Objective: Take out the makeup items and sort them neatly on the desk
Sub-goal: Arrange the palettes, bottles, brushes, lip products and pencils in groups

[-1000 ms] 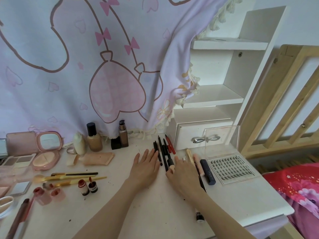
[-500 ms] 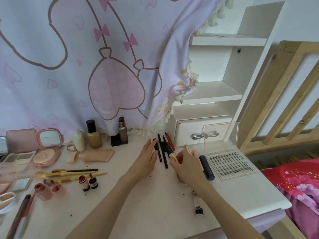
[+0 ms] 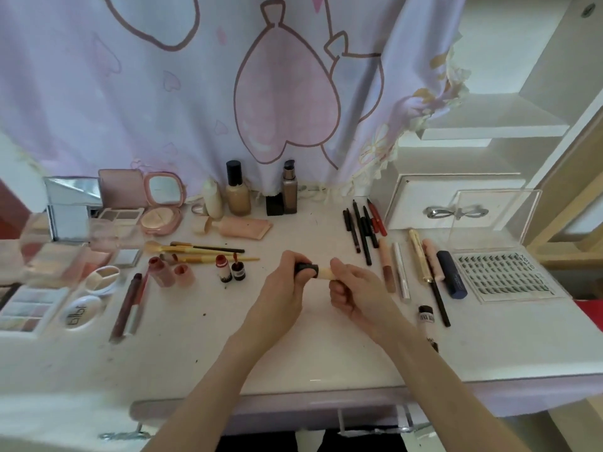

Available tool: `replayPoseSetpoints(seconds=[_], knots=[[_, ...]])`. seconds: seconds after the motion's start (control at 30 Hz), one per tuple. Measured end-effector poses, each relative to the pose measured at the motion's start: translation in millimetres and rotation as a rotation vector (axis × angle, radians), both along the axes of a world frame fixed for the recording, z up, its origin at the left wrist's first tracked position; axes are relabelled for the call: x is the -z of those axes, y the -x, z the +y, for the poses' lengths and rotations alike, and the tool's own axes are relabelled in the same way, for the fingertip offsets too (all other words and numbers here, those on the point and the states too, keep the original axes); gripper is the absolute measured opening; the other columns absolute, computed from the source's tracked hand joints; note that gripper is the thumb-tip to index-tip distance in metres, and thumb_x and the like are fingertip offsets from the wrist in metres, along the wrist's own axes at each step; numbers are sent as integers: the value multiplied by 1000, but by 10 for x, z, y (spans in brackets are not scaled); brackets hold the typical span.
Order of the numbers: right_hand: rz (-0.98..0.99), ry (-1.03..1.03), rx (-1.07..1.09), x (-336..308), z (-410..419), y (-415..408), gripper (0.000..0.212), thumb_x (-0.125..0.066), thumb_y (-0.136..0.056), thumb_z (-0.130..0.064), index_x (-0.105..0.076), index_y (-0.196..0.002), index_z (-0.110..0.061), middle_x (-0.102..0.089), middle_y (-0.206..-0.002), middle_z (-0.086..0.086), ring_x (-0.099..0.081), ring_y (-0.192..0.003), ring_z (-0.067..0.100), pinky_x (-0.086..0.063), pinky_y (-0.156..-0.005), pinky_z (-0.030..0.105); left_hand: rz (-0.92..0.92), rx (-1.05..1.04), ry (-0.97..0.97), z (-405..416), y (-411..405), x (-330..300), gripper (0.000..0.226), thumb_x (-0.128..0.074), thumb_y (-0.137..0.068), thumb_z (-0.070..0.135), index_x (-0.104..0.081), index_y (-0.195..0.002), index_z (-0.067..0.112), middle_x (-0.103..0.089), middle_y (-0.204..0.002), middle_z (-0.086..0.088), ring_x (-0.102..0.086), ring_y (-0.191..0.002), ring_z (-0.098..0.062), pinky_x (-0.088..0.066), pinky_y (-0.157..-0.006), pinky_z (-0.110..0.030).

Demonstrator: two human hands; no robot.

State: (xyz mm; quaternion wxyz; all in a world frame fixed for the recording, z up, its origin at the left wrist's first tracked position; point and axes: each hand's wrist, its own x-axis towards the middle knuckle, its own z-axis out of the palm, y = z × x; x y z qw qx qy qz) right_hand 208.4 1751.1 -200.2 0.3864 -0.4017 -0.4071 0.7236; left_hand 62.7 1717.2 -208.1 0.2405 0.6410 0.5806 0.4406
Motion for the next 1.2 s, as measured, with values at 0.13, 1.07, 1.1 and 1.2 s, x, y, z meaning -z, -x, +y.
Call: replayPoseSetpoints(seconds=[0.13, 1.07, 1.1, 1.2], knots=[[-187, -243, 40, 99, -102, 176, 21, -54, -93, -23, -54, -77, -10, -40, -51, -7, -33, -46, 8, -28, -44, 18, -11, -112, 105, -95, 101, 128, 14, -35, -99, 26, -39, -86, 27, -49, -70, 11, -47, -60, -4, -36, -53, -8], [-72, -382, 112, 213, -115, 141, 22, -61, -82, -35, -64, -76, -14, -39, -52, -7, -31, -48, 8, -27, -47, 18, -131, -78, 118, -164, 187, 207, 19, -48, -90, 35, -45, -71, 31, -44, -56, 12, -38, -49, -2, -32, -48, -13], [-50, -374, 116, 218, -111, 137, 19, -60, -86, -31, -64, -76, -15, -39, -53, -7, -31, -49, 8, -27, -47, 18, -141, -100, 123, -162, 174, 195, 24, -45, -88, 39, -45, -67, 27, -43, -55, 11, -36, -48, -3, -30, -47, -14], [-17, -343, 150, 224, -100, 135, 14, -52, -84, -21, -61, -75, -15, -39, -53, -7, -31, -48, 7, -28, -46, 17, -231, -172, 120, -159, 176, 177, 36, -41, -88, 41, -45, -64, 15, -47, -51, 13, -36, -49, -5, -29, -48, -17]])
